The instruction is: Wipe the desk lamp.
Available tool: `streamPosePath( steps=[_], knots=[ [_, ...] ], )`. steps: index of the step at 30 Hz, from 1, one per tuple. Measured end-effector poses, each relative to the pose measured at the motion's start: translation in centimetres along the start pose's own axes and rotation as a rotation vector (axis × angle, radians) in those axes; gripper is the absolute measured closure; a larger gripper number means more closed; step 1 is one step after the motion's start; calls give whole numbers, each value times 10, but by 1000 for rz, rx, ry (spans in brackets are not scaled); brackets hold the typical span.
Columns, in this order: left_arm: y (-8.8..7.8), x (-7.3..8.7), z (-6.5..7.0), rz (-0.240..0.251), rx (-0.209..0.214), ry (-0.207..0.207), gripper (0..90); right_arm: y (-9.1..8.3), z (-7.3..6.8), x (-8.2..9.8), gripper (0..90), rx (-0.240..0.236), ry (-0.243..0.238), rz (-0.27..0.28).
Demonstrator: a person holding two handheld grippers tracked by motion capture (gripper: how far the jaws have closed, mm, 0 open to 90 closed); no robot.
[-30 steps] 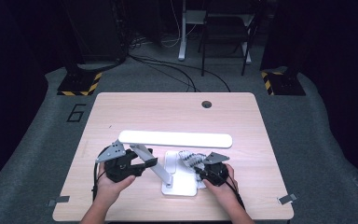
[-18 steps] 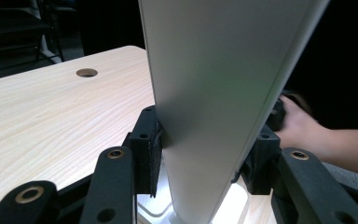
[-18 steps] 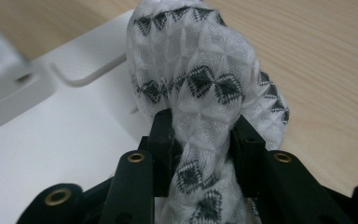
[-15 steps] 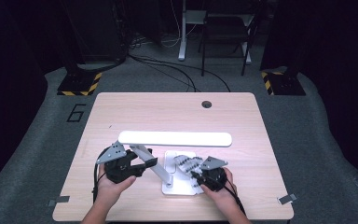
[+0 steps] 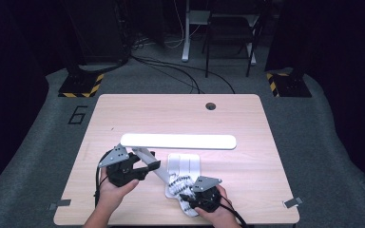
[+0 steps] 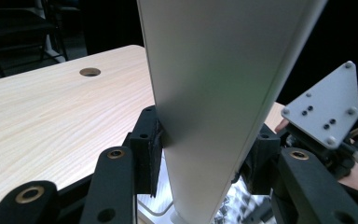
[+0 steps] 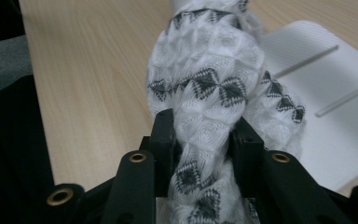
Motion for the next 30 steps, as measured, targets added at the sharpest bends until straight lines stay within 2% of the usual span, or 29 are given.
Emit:
streamPosePath(
  steps=[2, 9, 12, 16, 17, 18, 22, 25, 30],
  knots=[
    [0, 0, 0, 1, 1, -1, 566, 2, -5, -2, 678, -15, -29, 1],
    [1, 0, 0, 7, 1, -2, 567, 9, -19, -4, 681, -75, -37, 0],
    [1, 0, 0, 9, 2, -5, 567, 13, -25, -4, 683, -92, -96, -4],
    [0, 0, 0, 6, 7, -6, 567, 18, -26, -3, 688, -87, -100, -18],
    [0, 0, -1, 5, 7, -6, 567, 18, -27, -3, 688, -90, -88, -17],
    [0, 0, -1, 5, 10, -6, 567, 16, -25, -1, 689, -85, -101, -20],
    [0, 0, -1, 6, 15, -9, 567, 8, -20, 5, 690, -67, -90, -31],
    [0, 0, -1, 4, 19, -7, 567, -5, -13, 15, 692, -53, -47, -42],
    [0, 0, -1, 2, 17, -4, 567, -17, -5, 25, 692, -15, -51, -52]
  ],
)
Point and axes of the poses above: each handheld gripper's, and its own axes: y roughly forward along the jaws, x roughly out of its underside, z roughly to its right, the point moved 9 cm from there along y, roughly forward along the jaws
